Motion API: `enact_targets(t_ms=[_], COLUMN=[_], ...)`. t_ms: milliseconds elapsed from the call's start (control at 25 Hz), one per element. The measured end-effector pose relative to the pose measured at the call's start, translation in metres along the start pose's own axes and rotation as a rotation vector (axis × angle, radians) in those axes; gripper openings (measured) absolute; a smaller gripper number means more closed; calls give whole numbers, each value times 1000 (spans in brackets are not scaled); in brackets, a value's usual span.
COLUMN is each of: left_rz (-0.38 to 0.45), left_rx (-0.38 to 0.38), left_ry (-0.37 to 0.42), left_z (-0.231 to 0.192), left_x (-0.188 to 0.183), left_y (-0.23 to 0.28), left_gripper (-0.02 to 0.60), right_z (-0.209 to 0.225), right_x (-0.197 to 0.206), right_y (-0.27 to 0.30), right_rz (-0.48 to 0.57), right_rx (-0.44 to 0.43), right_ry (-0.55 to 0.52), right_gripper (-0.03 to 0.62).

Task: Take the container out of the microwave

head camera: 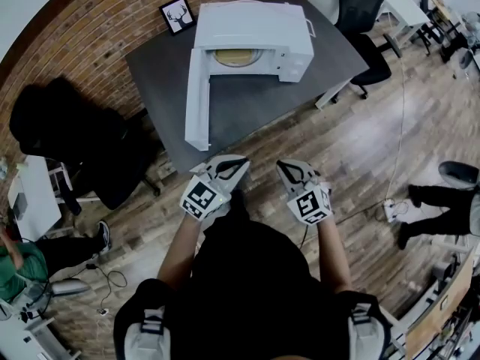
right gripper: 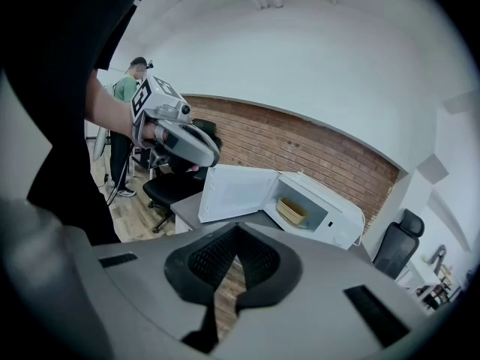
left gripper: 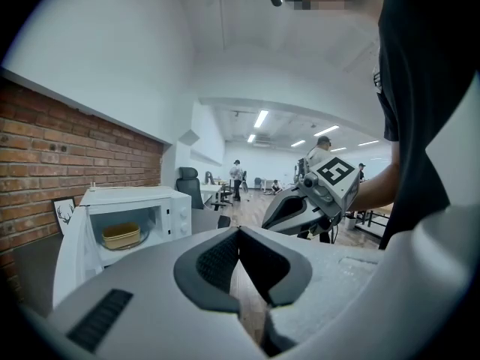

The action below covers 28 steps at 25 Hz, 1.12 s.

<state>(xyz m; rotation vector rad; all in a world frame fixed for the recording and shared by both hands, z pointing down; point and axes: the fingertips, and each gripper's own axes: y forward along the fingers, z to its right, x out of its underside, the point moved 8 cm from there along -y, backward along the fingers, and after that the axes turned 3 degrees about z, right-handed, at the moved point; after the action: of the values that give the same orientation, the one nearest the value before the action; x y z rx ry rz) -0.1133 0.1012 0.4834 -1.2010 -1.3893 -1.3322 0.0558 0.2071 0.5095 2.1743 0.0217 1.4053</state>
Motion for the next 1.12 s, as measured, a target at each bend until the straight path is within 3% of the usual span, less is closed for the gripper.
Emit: enact_targets(t_ms=[120, 520, 1120], left_rz=[14, 24, 23], left_rx=[19, 62, 90], left_ry=[36, 45, 48], left_z=[-18, -56, -63], left_x=[-7, -11, -12], left_y=[2, 7, 13], left_gripper=[2, 2, 2], right_z=[7, 23, 28], right_x=[-6, -15, -11], right_y=[14, 45, 56], right_rz=[-8, -18, -34], right_rx=[19, 66, 79], right_ry=[2, 8, 35], right_gripper=[-2, -2, -2])
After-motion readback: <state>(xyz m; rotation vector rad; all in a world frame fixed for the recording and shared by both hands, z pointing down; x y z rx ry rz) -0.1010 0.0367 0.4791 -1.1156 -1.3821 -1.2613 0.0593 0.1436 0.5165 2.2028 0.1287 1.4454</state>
